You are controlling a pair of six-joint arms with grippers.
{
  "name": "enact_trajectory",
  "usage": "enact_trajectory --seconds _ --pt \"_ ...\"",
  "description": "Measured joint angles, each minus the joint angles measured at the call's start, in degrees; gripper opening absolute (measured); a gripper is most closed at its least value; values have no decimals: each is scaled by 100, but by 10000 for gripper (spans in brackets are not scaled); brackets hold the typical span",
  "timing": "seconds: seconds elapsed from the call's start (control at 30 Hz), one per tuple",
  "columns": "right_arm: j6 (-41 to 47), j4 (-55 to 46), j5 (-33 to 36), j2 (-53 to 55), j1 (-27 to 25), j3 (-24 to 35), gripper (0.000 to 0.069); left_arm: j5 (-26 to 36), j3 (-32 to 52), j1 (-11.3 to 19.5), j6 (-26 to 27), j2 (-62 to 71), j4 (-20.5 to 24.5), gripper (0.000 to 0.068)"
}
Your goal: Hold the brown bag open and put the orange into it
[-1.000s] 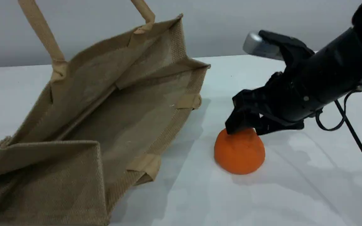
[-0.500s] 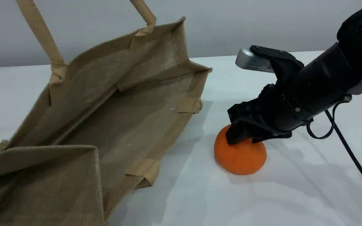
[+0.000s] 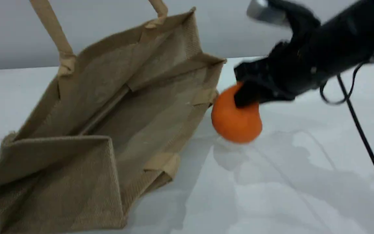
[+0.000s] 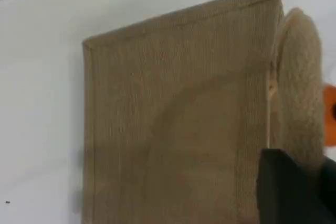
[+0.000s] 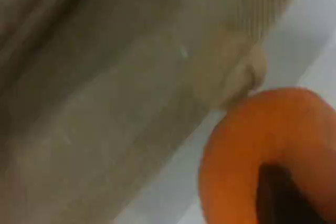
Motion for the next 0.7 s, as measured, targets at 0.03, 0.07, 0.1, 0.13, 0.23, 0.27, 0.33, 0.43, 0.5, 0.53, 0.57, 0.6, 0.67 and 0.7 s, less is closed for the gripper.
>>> enact_trajectory --seconds 0.03,0.07,0.1,0.13,0.23,0.27,0.33,0.43,0.5,0.53,0.57,0.6,0.67,0.7 --pt "66 -120 -30 -142 0 5 37 0 0 0 0 0 32 83" --pt "156 -196 -33 -277 0 5 37 0 0 0 0 0 49 83" --pt "246 -232 -33 -386 0 5 37 3 0 0 0 0 49 83" --pt "300 -237 -2 -507 0 5 37 3 0 0 0 0 49 83" --pt "311 -241 193 -793 0 5 37 -10 0 0 13 0 49 83" --pt "311 -235 264 -858 0 5 37 -14 0 0 13 0 49 83" --pt "324 -205 360 -889 0 5 37 -83 0 0 13 0 -11 83" --pt "436 -199 448 -883 50 5 37 -190 -2 0 126 0 -173 83" --pt "465 -183 500 -877 160 5 37 -195 -2 -5 169 0 -286 83" --pt "465 -183 506 -877 236 5 37 -200 -2 -11 169 0 -290 83" --pt "460 -129 487 -877 328 5 37 -206 -2 -44 169 0 -265 83" --pt "460 -73 481 -877 424 5 37 -206 -2 -69 169 0 -258 83" --pt "415 91 452 -870 606 -1 37 -195 -2 -183 169 0 -249 83" --pt "345 168 399 -852 704 -23 37 -188 -2 -230 169 0 -249 83"
